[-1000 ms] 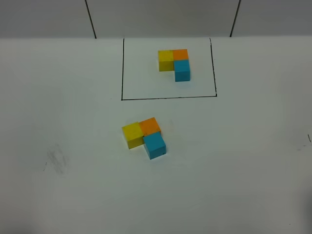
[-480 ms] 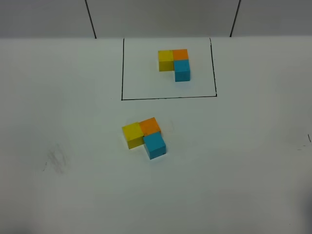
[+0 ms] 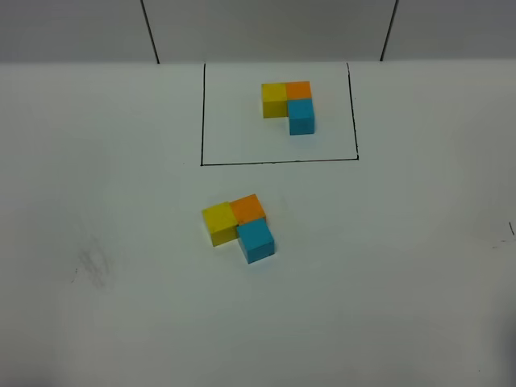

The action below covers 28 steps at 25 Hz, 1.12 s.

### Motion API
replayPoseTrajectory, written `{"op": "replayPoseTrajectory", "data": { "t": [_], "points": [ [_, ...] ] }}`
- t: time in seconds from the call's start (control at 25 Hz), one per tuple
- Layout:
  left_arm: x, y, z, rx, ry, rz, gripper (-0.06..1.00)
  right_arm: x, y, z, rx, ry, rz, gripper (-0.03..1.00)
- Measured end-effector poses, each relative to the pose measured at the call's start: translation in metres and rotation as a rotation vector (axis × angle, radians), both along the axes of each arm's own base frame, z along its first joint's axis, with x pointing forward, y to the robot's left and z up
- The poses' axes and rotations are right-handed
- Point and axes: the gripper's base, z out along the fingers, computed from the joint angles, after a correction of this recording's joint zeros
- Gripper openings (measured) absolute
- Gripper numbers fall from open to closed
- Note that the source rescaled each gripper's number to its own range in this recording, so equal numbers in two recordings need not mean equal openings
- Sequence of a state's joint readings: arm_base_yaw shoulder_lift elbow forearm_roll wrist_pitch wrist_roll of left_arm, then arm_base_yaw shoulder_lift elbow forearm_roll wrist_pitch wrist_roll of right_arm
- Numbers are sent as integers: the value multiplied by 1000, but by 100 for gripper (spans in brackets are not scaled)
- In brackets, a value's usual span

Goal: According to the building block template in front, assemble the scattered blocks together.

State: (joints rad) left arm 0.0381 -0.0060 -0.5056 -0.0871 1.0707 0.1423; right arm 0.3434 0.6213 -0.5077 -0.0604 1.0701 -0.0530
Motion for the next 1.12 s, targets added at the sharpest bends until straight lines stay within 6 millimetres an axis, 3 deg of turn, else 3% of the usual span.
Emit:
{"op": "replayPoseTrajectory", "data": {
  "t": [0.16,0.48,0.8,1.12],
  "points": [
    [0,0,0,0,0,0,0,-3,-9,3,13,-40,-95,1],
    [0,0,0,0,0,0,0,-29,-27,16,31,-230,-273,1],
    [0,0,0,0,0,0,0,-47,-30,20,27,-351,-304,1],
    [0,0,0,0,0,0,0,-48,-30,21,26,-362,-298,1]
  ]
}}
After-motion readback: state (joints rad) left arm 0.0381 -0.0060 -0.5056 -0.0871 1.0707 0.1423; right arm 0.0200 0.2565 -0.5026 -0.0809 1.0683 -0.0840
